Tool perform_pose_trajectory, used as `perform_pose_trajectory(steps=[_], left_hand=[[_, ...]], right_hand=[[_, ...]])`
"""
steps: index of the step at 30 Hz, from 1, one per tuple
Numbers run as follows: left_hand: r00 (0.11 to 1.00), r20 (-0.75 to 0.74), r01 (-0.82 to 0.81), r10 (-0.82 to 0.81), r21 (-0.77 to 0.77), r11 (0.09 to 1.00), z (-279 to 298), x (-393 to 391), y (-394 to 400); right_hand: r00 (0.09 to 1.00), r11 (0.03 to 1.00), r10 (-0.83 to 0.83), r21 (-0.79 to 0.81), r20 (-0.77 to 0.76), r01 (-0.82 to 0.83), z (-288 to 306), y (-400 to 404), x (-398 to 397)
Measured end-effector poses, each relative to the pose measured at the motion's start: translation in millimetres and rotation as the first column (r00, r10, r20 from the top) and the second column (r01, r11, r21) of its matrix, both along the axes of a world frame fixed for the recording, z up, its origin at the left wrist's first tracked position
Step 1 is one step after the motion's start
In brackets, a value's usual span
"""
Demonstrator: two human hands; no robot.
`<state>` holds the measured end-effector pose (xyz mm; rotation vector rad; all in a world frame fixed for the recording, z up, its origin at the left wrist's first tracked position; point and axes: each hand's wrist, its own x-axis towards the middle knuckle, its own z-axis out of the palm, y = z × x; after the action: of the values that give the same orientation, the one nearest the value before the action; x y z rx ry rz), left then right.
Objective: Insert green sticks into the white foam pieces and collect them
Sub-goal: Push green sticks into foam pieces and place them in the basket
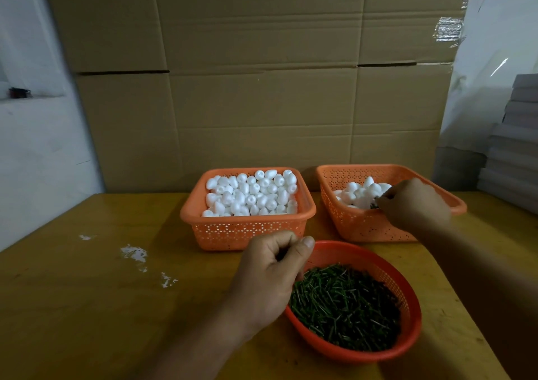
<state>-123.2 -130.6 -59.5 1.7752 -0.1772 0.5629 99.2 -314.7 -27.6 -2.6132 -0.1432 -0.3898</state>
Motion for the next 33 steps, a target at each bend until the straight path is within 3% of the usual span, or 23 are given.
perform_pose_trajectory(steps=[9,13,17,24,28,33], left_hand=[[0.999,-0.025,0.021,-0.020,0.033,0.999,-4,0,0],[0.999,-0.033,0.015,-0.016,-0.013,1.000,-4,2,2],[0.999,-0.044,-0.015,0.013,-0.047,0.999,-3,3,6],[0.980,-0.006,-0.196,0.197,0.067,0.978,10,7,19],[0.937,-0.001,-0.345,0.348,0.133,0.929,32,29,54],[0.885,-0.044,-0.431,0.464,0.300,0.851,56,71,100]], right_hand=[[1.000,0.998,-0.031,-0.053,-0.002,0.030,4,5,-8],[0.985,0.993,0.075,0.076,0.154,-0.087,1,2,-27],[0.942,0.912,0.248,0.274,0.227,-0.306,-1,6,-63],[0.847,0.798,0.516,0.290,0.123,-0.528,-16,4,-111],[0.819,0.788,0.567,0.233,0.083,-0.569,-18,5,-115],[0.796,0.770,0.589,0.203,0.138,-0.605,-21,11,-127]])
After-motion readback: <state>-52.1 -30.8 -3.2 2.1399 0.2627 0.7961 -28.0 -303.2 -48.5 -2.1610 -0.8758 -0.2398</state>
